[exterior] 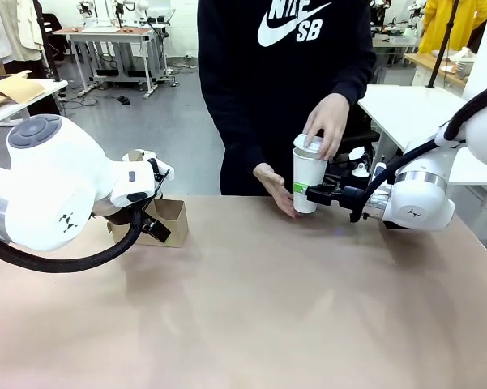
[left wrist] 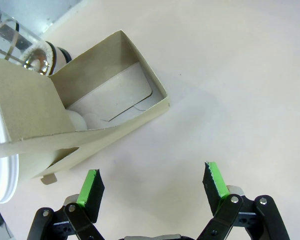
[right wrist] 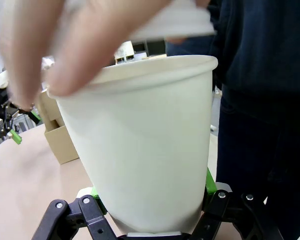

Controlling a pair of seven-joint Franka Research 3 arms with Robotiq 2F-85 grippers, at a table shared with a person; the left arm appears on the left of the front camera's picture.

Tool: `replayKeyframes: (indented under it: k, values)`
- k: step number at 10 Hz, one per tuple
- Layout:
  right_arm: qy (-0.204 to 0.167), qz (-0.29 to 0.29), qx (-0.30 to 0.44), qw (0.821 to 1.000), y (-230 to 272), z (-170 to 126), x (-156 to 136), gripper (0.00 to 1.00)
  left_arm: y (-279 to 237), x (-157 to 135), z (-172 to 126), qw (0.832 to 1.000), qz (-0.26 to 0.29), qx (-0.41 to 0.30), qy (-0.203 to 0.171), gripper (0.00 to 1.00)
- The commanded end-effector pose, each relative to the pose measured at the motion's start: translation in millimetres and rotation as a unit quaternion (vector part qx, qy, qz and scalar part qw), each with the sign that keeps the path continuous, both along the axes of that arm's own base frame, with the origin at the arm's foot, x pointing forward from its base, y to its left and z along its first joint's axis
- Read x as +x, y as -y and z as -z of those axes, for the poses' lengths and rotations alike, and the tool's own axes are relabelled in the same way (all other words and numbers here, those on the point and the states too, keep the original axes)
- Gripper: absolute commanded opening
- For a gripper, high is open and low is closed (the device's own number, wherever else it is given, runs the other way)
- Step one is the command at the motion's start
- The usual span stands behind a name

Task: Pour a drink into a cup and package it in a carrier.
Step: When a person places the Paper Cup Lid on the 600 ml Paper Cup , lift the 600 ml Paper Cup.

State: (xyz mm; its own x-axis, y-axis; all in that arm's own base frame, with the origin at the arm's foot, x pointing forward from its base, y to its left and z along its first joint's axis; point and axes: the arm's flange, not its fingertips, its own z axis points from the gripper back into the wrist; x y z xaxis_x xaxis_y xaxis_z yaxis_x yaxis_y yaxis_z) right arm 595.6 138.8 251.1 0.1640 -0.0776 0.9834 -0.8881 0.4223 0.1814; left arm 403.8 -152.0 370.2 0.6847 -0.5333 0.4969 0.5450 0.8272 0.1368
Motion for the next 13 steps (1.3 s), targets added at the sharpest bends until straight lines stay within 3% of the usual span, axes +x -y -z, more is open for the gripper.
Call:
replayKeyframes:
  k: [1, 13]
  values:
    - [0.003, -0.001, 0.001, 1.0, -1.6, -3.5, 0.7, 0.8, -0.2, -0.2, -0.3, 1.0, 0.0, -0.001, 0.0, 1.0]
    - [0.003, -0.001, 0.001, 1.0, -1.6, -3.5, 0.7, 0.8, -0.2, -0.2, -0.3, 1.0, 0.0, -0.001, 0.0, 1.0]
